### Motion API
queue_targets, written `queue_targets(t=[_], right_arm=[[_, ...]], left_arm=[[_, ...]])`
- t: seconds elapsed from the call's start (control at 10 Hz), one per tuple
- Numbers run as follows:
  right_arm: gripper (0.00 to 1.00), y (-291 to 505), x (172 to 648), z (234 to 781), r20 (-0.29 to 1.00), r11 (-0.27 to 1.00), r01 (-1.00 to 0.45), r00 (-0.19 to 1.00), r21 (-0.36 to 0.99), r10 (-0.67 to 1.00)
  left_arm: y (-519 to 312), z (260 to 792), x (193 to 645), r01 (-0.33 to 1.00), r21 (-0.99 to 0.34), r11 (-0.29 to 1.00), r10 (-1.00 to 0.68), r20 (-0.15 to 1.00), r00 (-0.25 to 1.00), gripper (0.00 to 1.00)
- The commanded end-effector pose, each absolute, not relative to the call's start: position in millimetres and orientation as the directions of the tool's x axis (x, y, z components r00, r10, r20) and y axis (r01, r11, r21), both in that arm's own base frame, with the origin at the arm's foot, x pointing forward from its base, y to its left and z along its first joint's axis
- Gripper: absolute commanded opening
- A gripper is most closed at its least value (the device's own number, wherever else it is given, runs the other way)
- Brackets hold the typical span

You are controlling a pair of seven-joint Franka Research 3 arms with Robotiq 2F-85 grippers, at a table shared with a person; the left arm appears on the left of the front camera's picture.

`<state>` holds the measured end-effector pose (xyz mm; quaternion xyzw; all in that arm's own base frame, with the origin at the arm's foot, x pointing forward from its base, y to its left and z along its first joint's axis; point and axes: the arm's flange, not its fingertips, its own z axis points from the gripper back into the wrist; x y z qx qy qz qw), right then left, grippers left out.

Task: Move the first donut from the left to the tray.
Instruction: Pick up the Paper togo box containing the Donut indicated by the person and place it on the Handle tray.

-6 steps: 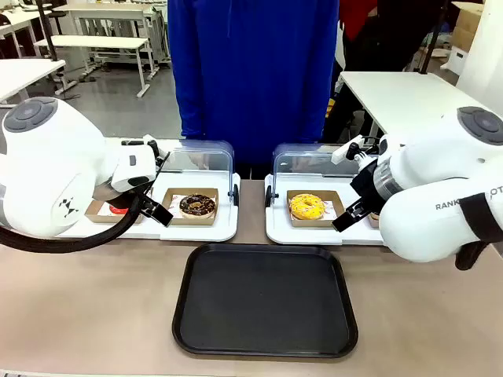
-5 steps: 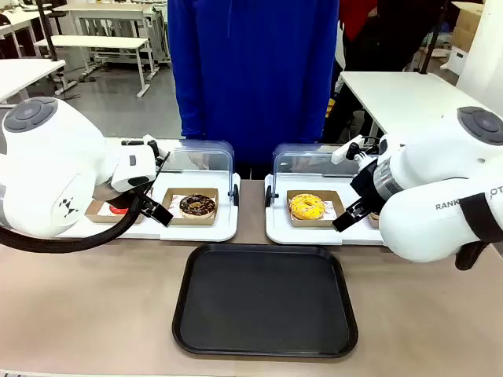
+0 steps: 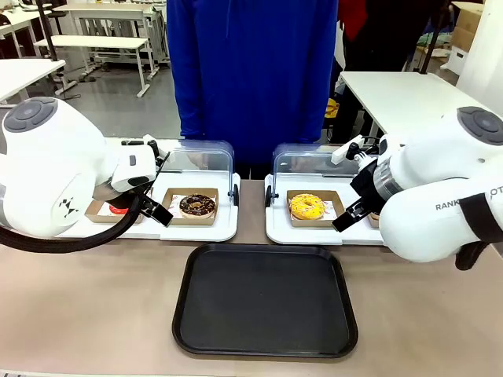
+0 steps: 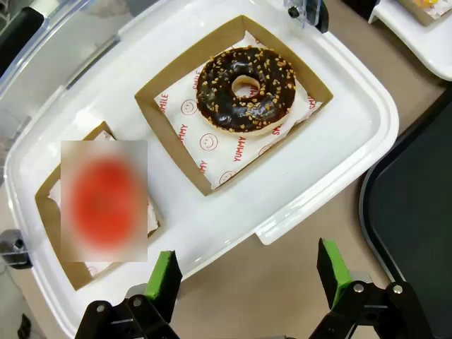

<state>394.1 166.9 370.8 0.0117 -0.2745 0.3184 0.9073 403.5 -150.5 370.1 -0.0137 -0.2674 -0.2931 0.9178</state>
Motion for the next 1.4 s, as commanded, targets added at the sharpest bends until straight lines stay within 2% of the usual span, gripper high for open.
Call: queue_targets(t=[0.0,0.3,0.5,0.7,0.9,1.0,1.3], right_arm=[[1.0,166.8,394.1,370.8,0.506,0.797,-0.584,0.647,-0.153,0.571],[1.0,166.9,394.1,370.8,0.506,0.797,-0.584,0.647,-0.153,0.571],[1.0,153.3,429.9,448.6,0.538,0.815,-0.567,0.655,-0.115,0.531],[1.0,107.8,441.1,508.6,0.596,0.8,-0.6,0.636,-0.016,0.489],[1.0,34.2,434.4,535.3,0.657,0.778,-0.627,0.607,0.051,0.447],[1.0,-19.2,427.1,540.4,0.716,0.745,-0.663,0.553,0.069,0.426],[1.0,-123.2,392.0,529.8,0.834,0.601,-0.797,0.371,0.06,0.409]], left_arm=[[-150.5,370.2,403.5,0.545,0.132,0.828,-0.531,0.499,0.685,1.0],[-150.5,370.1,403.5,0.545,0.132,0.828,-0.531,0.499,0.685,1.0],[-135.2,437.8,433.5,0.594,0.007,0.805,-0.51,0.519,0.686,1.0],[-101.2,492.0,450.3,0.658,-0.085,0.749,-0.537,0.503,0.677,1.0],[-47.8,520.4,462.7,0.735,-0.155,0.66,-0.572,0.531,0.626,1.0],[-7.6,528.3,468.1,0.828,-0.176,0.532,-0.605,0.605,0.518,1.0],[80.5,517.8,465.4,0.905,-0.215,0.366,-0.497,0.778,0.386,1.0]])
